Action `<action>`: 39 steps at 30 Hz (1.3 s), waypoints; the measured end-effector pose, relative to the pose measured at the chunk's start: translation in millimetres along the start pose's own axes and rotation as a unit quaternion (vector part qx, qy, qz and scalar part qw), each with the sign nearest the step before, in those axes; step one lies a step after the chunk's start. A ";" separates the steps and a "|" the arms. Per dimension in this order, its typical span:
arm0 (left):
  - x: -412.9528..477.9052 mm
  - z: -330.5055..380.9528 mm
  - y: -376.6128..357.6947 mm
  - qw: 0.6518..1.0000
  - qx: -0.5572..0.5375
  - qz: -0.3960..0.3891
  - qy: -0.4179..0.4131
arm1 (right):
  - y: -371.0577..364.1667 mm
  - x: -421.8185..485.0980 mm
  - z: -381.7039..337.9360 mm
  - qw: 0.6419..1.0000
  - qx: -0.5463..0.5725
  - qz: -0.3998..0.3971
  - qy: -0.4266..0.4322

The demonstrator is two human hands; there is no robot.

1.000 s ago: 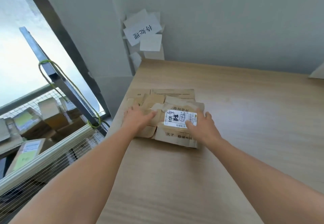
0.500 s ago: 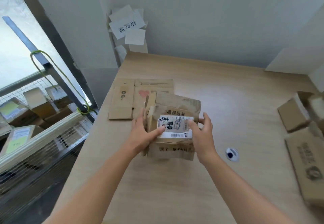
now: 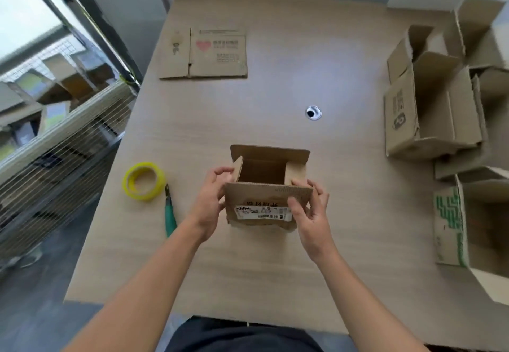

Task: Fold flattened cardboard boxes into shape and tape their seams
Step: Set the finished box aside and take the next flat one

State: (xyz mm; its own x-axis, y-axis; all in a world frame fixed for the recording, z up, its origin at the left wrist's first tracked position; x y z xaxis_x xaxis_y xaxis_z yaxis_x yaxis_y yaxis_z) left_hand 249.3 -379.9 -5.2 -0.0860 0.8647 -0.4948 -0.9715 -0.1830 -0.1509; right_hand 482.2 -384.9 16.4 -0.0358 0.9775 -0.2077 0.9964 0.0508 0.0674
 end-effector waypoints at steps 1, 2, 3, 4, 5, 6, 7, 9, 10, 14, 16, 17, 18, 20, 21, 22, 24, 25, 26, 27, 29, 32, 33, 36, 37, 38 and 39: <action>-5.2 -3.1 -0.7 1.000 0.003 0.003 0.006 | 2.9 -7.1 1.8 1.000 0.008 0.006 0.007; -9.0 -4.1 -1.2 1.000 0.010 0.003 0.010 | 5.5 -12.4 2.8 1.000 0.008 0.011 0.012; -11.3 -3.8 -1.1 1.000 0.021 0.005 0.013 | 7.5 -16.1 2.6 1.000 0.005 0.011 0.015; -12.5 -2.5 -0.1 0.999 0.032 0.009 0.015 | 9.3 -17.9 3.0 1.000 0.001 0.007 0.016; -13.2 -0.5 1.3 0.999 0.043 0.017 0.018 | 10.9 -18.5 3.5 1.000 -0.004 0.000 0.016; -14.7 1.9 3.2 0.998 0.047 0.026 0.023 | 12.0 -18.5 4.0 1.000 -0.006 -0.010 0.013; -16.0 3.3 4.6 0.998 0.049 0.031 0.028 | 12.1 -17.9 5.5 1.000 -0.007 -0.023 0.005; -21.3 6.0 5.4 0.998 0.039 0.033 0.023 | 9.8 -15.9 7.6 0.999 -0.022 -0.046 -0.014; -23.9 7.4 4.2 0.999 0.029 0.032 0.014 | 9.2 -14.8 7.1 0.998 -0.041 -0.051 -0.017; -37.5 0.3 -1.5 1.000 -0.013 0.004 0.001 | 12.4 -4.8 -0.6 0.992 -0.119 -0.035 -0.003; -40.4 -3.4 1.1 0.998 0.025 0.029 -0.040 | 8.7 -0.1 -0.3 0.992 -0.120 -0.048 0.009; -41.2 -4.5 3.9 0.995 0.048 0.053 -0.064 | 4.9 0.3 -0.8 0.990 -0.127 -0.055 0.021; -41.1 -6.6 7.2 0.991 0.070 0.079 -0.078 | 1.6 -0.9 -1.4 0.988 -0.139 -0.057 0.035; -41.1 -10.2 10.8 0.983 0.116 0.118 -0.081 | -0.9 -3.5 -2.2 0.985 -0.155 -0.036 0.063; -41.5 -12.2 11.5 0.980 0.133 0.123 -0.079 | 0.1 -4.3 -2.2 0.986 -0.152 -0.018 0.069; -41.8 -13.7 11.0 0.980 0.135 0.122 -0.079 | 2.3 -3.8 -0.7 0.988 -0.141 0.003 0.066; -43.2 -19.8 11.2 0.988 0.081 0.109 -0.069 | 6.6 -1.5 6.6 0.993 -0.112 0.031 0.037; -42.8 -23.5 13.4 0.992 0.042 0.103 -0.058 | 6.4 -0.6 10.5 0.994 -0.102 0.031 0.019; -41.3 -27.6 16.3 0.994 0.013 0.097 -0.045 | 4.3 -0.1 14.7 0.995 -0.097 0.020 -0.003; -38.9 -31.9 19.2 0.996 0.001 0.089 -0.028 | 0.5 0.5 19.6 0.995 -0.092 0.004 -0.029; -34.8 -42.5 22.0 0.998 -0.002 0.060 0.010 | -7.1 1.0 31.5 0.994 -0.062 -0.027 -0.083; -36.7 -62.1 12.6 0.994 -0.061 -0.008 0.090 | -17.2 3.9 45.0 0.987 0.036 -0.064 -0.140; -37.6 -64.9 9.0 0.992 -0.069 -0.020 0.103 | -20.3 6.4 46.5 0.985 0.052 -0.075 -0.145; -33.9 -61.3 6.0 0.992 -0.089 -0.001 0.088 | -25.9 12.2 41.5 0.984 0.055 -0.084 -0.149; -33.0 -59.1 6.1 0.991 -0.101 0.010 0.082 | -27.3 13.9 38.3 0.984 0.059 -0.086 -0.147; -32.1 -56.7 5.6 0.990 -0.112 0.015 0.079 | -28.2 15.8 33.7 0.983 0.065 -0.089 -0.143; -31.6 -53.8 4.4 0.990 -0.120 0.016 0.077 | -28.4 18.0 28.8 0.983 0.075 -0.093 -0.139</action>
State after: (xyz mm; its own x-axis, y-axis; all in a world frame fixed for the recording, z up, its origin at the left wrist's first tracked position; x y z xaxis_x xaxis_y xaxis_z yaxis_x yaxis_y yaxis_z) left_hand 259.5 -433.2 -36.3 -0.0625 0.7791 -0.6237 -0.8867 -0.3302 -0.3237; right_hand 455.5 -374.6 -17.4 -0.2161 0.8597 -0.4628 0.9757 0.1719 -0.1362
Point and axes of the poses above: each hand's wrist, its own x-axis towards the middle knuckle, its own y-axis out of the back of the hand, z = x × y, the point moved 9 cm from there along x, towards the middle knuckle, and after that the axes turned 1 degree about z, right-handed, at the moved point
